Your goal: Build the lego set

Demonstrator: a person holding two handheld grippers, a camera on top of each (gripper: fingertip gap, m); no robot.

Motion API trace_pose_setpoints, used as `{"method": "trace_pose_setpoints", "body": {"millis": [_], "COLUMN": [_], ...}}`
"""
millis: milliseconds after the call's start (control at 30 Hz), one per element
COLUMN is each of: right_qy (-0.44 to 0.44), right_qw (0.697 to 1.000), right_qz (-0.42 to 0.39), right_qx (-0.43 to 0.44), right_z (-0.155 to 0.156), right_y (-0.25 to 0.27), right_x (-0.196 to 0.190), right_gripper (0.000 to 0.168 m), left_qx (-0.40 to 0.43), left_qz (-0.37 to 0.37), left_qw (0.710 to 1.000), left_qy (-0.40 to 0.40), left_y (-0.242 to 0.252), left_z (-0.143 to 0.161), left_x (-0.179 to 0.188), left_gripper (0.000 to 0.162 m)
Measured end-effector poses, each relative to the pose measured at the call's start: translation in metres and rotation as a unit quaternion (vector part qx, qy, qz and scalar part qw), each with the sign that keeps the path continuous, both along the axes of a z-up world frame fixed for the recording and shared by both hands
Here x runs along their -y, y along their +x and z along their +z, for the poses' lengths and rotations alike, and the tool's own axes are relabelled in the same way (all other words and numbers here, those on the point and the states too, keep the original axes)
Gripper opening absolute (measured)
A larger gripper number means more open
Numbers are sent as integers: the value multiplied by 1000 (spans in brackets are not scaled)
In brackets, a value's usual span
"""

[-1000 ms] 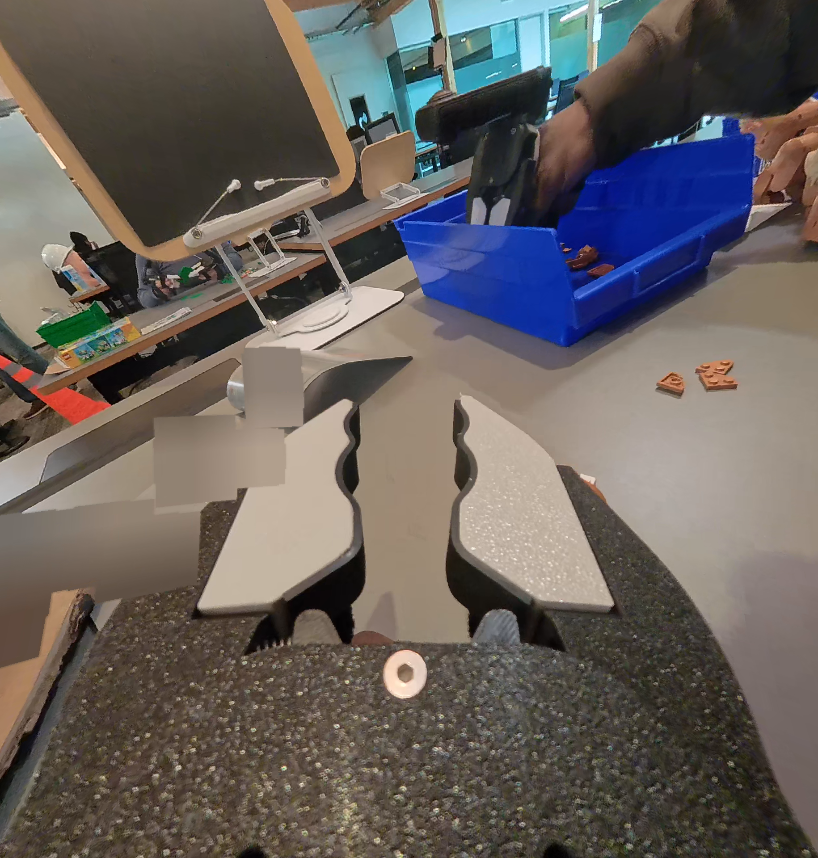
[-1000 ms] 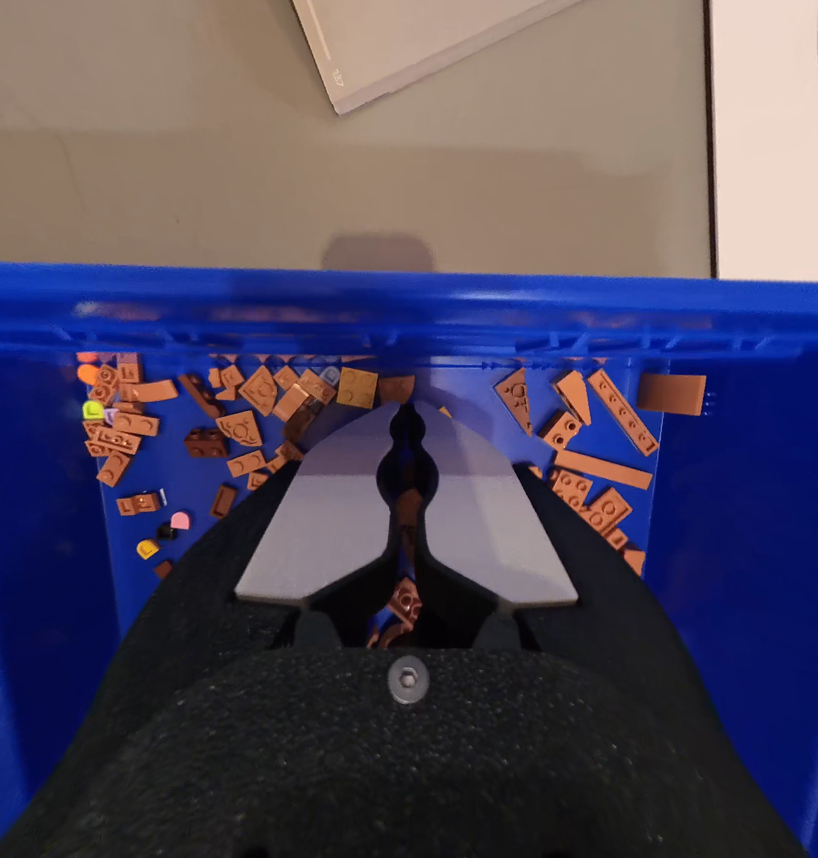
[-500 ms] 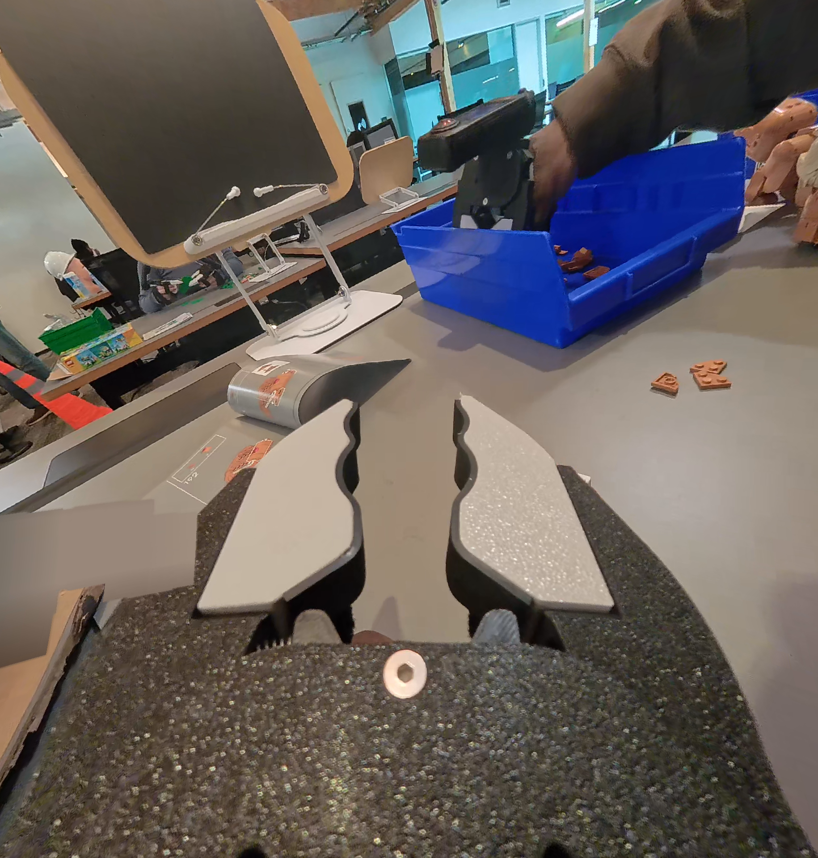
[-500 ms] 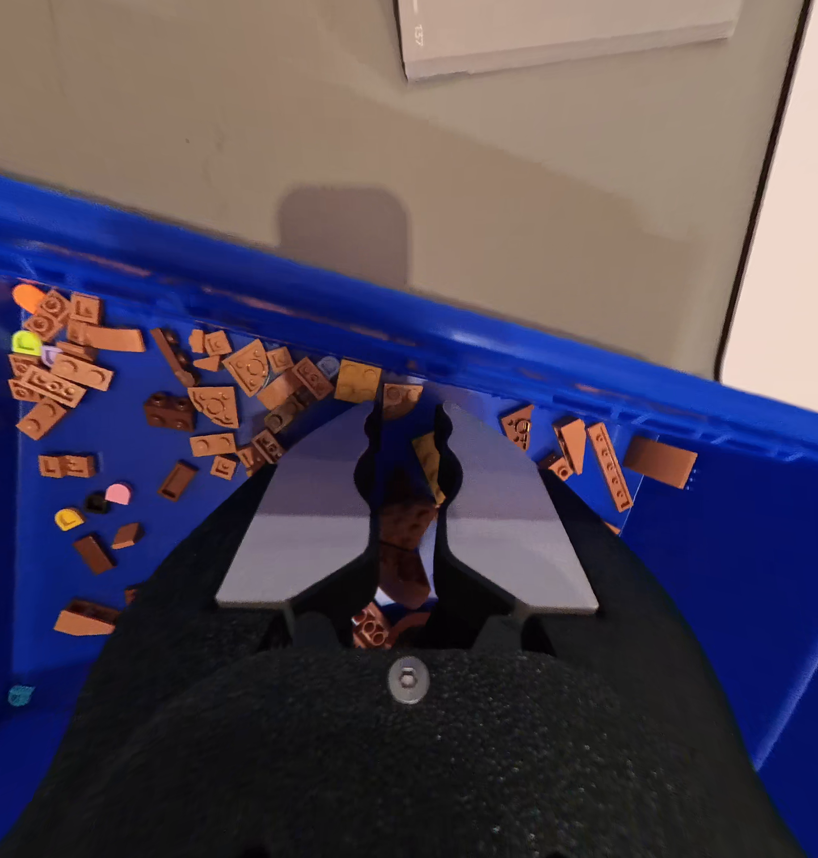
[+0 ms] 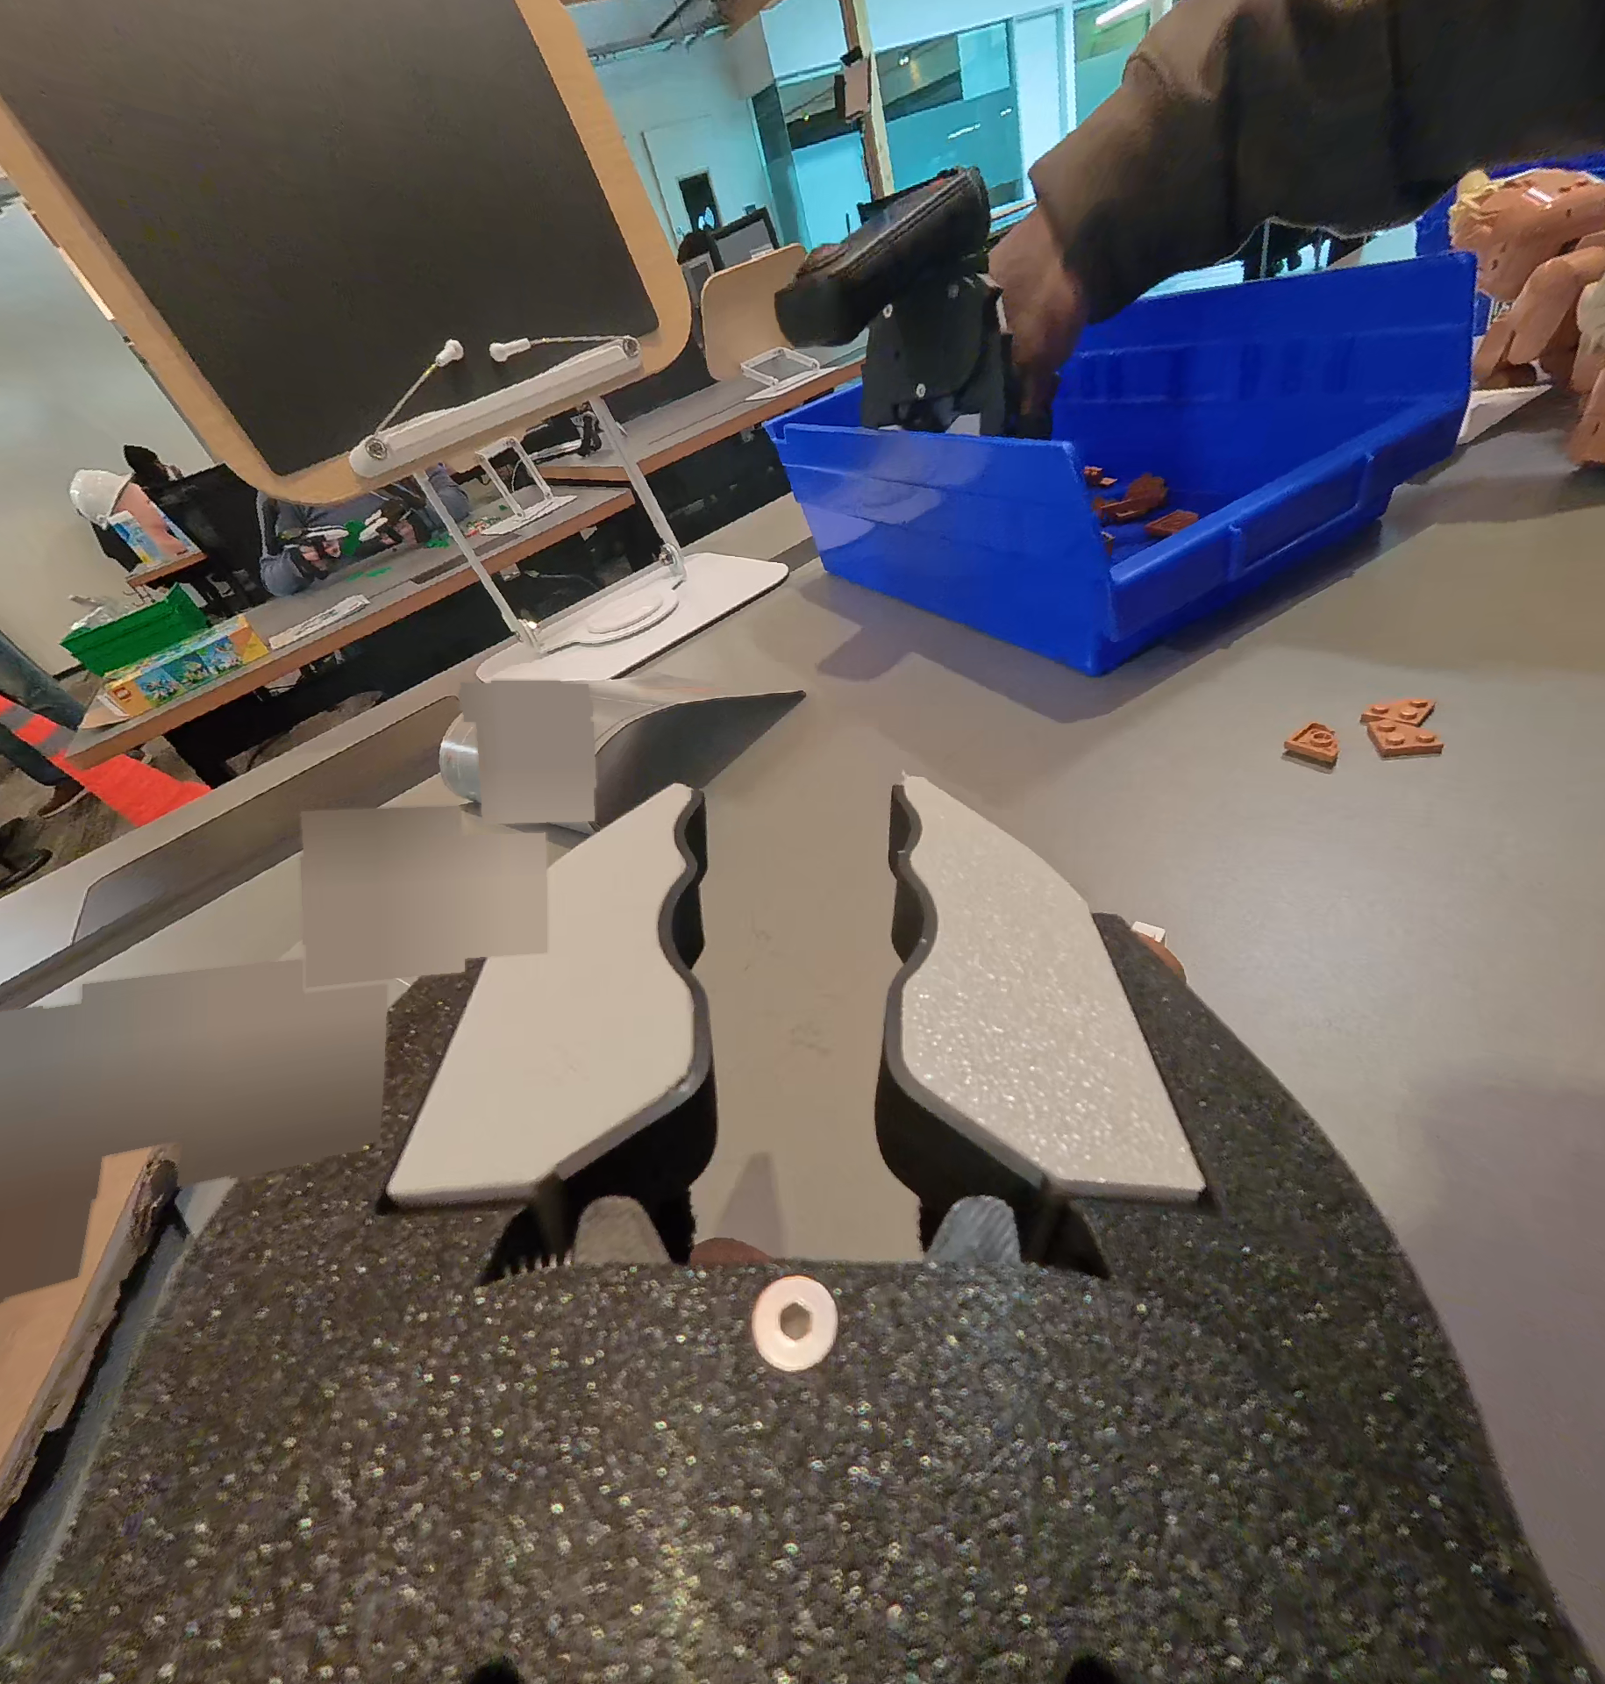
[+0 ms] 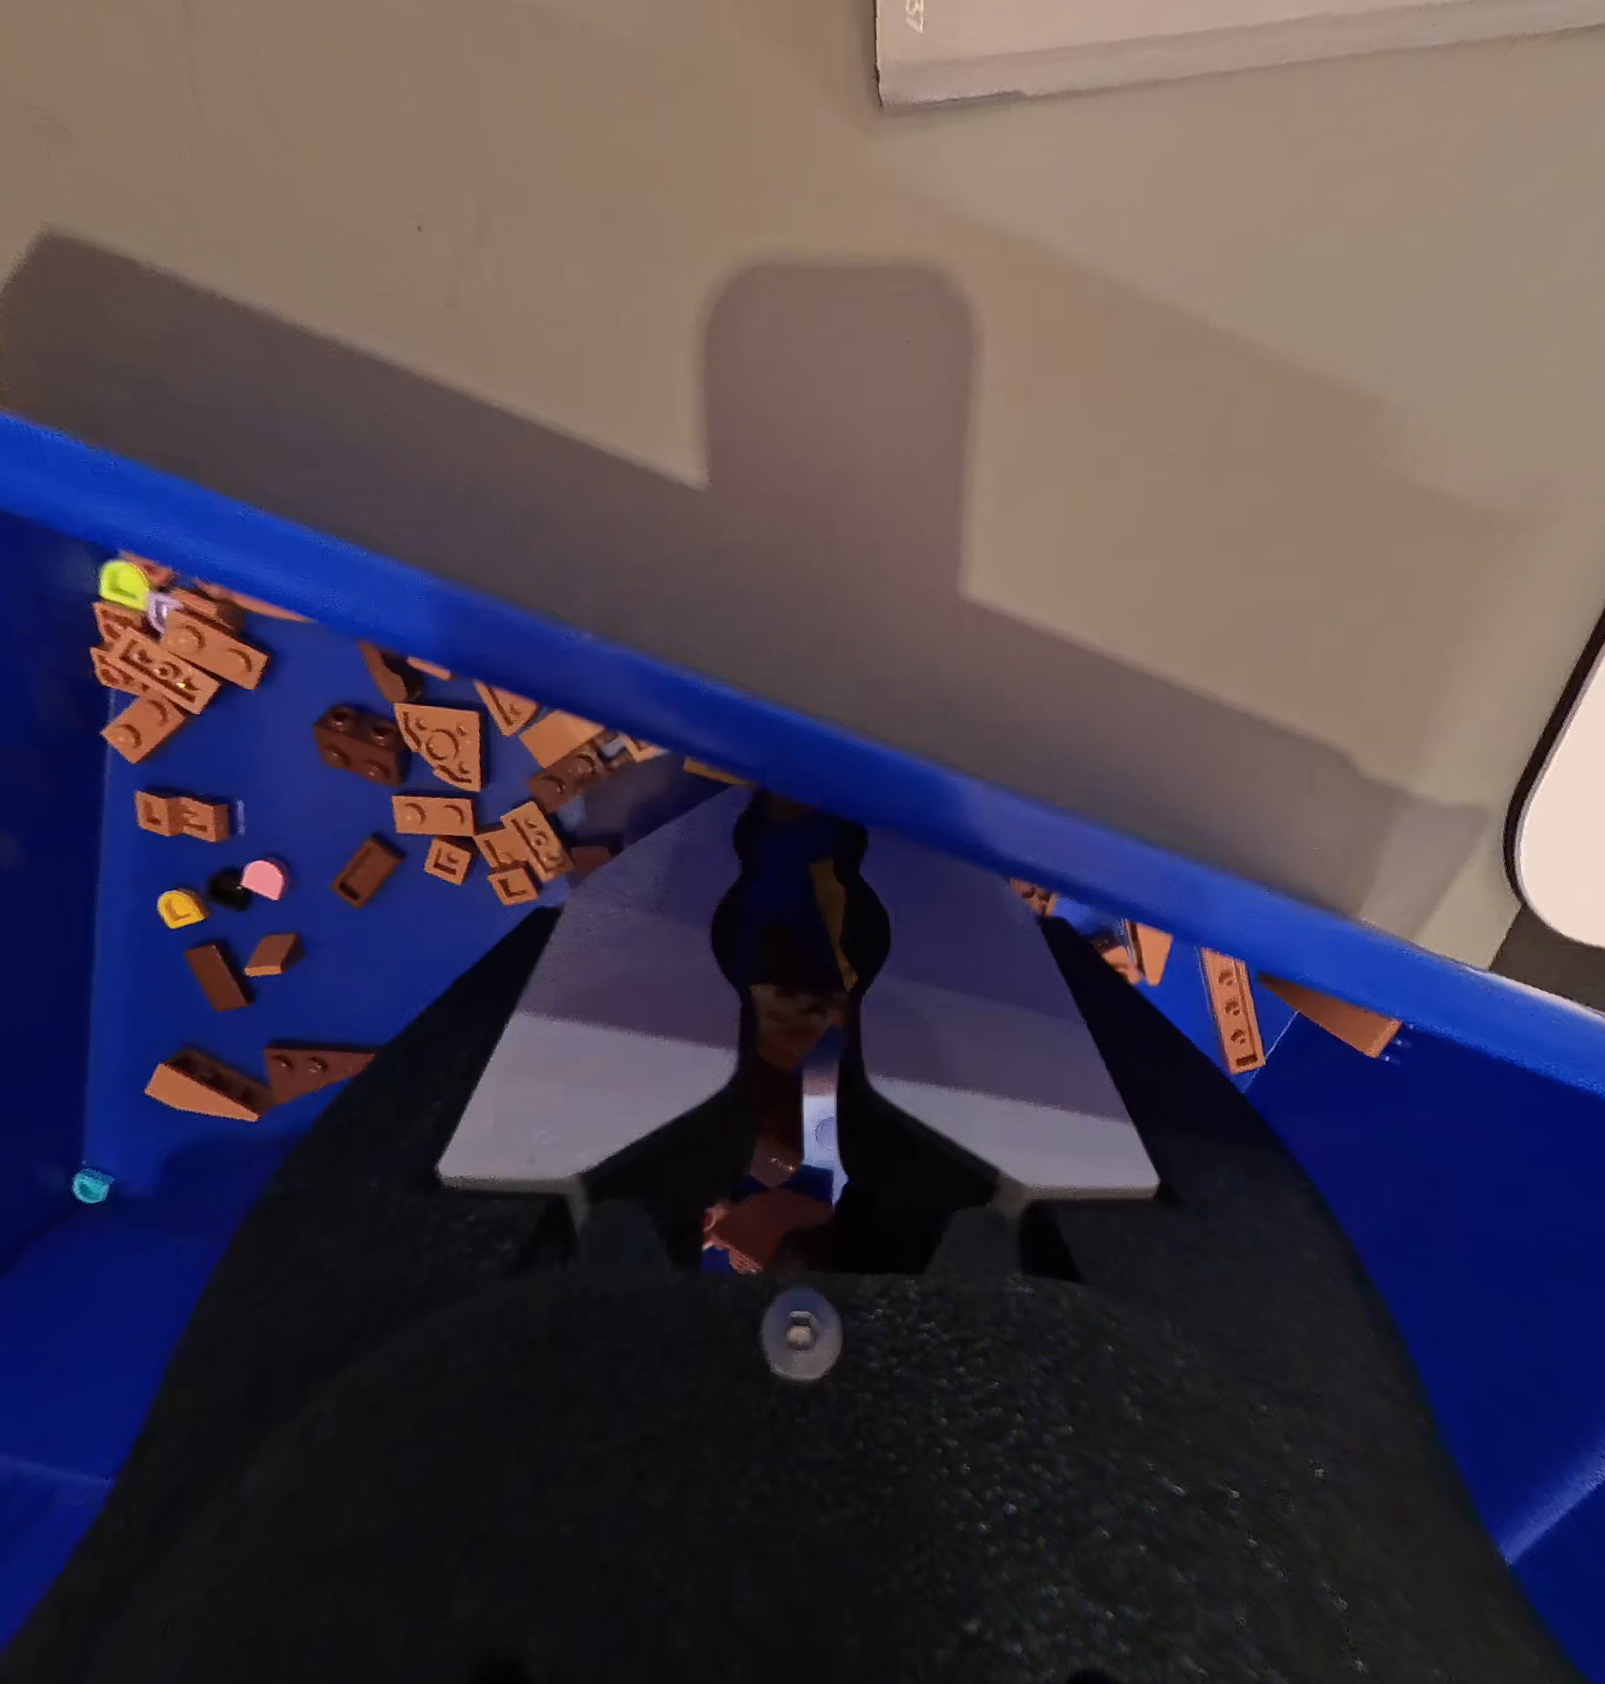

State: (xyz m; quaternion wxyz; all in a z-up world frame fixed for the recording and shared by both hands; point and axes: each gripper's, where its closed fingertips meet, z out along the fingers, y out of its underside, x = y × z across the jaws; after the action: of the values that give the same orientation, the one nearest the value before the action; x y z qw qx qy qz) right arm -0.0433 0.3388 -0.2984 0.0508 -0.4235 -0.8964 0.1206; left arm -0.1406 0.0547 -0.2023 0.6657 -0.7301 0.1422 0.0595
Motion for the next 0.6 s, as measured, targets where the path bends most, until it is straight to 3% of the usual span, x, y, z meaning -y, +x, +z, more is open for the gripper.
{"method": "trace_pose_setpoints", "body": {"millis": [300,600], "right_qy": [47,25], "right_qw": [998,992], "right_qz": [-37,-72], "right_qx": [-32,-100], "right_z": [3,52], "right_y": [6,24], "right_x": [-9,14], "right_gripper": [10,9], "left_qx": [-5,-4], "left_qz": [-2,-7], "left_qw": [1000,999], "left_qy": [19,36], "left_y": [3,5], "left_z": [8,16], "left_x": [5,9], "left_gripper": [38,38]}}
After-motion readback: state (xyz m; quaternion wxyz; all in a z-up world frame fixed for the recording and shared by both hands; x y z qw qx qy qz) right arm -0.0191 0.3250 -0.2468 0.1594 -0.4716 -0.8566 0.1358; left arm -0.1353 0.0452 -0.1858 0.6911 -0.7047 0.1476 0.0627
